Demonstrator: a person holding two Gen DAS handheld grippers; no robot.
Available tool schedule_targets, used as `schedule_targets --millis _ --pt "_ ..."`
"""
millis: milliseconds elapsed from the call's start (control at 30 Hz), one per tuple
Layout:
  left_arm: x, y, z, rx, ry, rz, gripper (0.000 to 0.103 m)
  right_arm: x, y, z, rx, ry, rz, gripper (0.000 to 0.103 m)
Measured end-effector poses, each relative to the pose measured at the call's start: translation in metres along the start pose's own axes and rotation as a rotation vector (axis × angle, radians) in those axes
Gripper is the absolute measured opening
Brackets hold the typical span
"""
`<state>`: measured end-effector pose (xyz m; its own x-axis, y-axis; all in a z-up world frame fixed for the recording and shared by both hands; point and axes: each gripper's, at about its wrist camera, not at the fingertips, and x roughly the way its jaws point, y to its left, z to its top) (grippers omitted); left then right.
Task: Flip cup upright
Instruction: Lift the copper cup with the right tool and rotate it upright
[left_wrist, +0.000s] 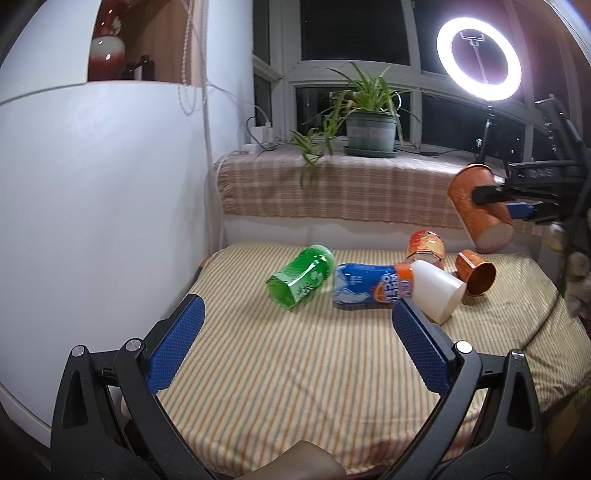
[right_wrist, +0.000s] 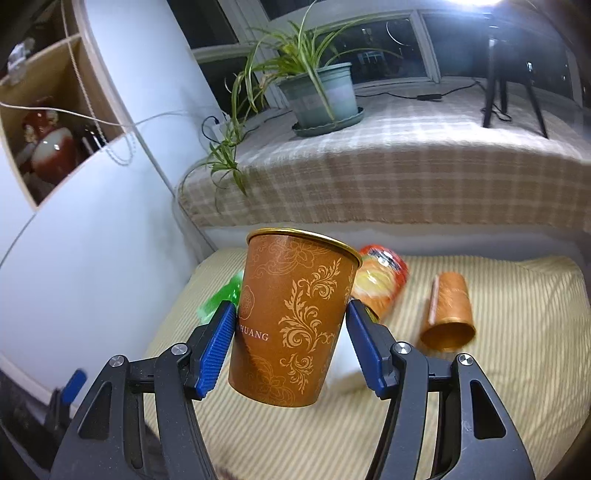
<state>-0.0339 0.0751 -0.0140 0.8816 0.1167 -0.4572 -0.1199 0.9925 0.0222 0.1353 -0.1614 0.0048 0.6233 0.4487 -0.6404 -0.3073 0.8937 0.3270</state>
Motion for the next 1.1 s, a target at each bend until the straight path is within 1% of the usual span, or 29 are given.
schedule_targets --millis 133,267,400,567,733,900,1100 --pt "-0.003 -0.014 0.001 0.017 -0.004 -0.013 0.103 -0.025 -0.014 -0.017 -0.004 0.003 0.017 0.061" --pt "-0.002 -0.032 0.001 0.04 0.001 -0.031 0.103 -0.046 -0.027 -0.038 0.011 0.032 0.05 0.061" --pt "0.001 -0.049 0.001 0.057 0.013 -0.048 0.103 -0.05 -0.04 -0.059 0.047 0.07 0.081 0.061" --pt "0.005 -0.066 0.001 0.064 0.028 -0.067 0.103 -0.037 -0.055 -0.086 0.098 0.138 0.106 0.061" --pt "0.01 -0.08 -0.001 0.08 0.041 -0.087 0.103 -0.013 -0.072 -0.108 0.165 0.204 0.111 0.061" --pt "0.02 -0.089 -0.002 0.083 0.072 -0.11 0.103 0.008 -0.081 -0.114 0.177 0.231 0.089 0.061" --pt "0.04 -0.087 -0.005 0.039 0.155 -0.166 0.103 0.032 -0.085 -0.117 0.173 0.268 0.085 0.061"
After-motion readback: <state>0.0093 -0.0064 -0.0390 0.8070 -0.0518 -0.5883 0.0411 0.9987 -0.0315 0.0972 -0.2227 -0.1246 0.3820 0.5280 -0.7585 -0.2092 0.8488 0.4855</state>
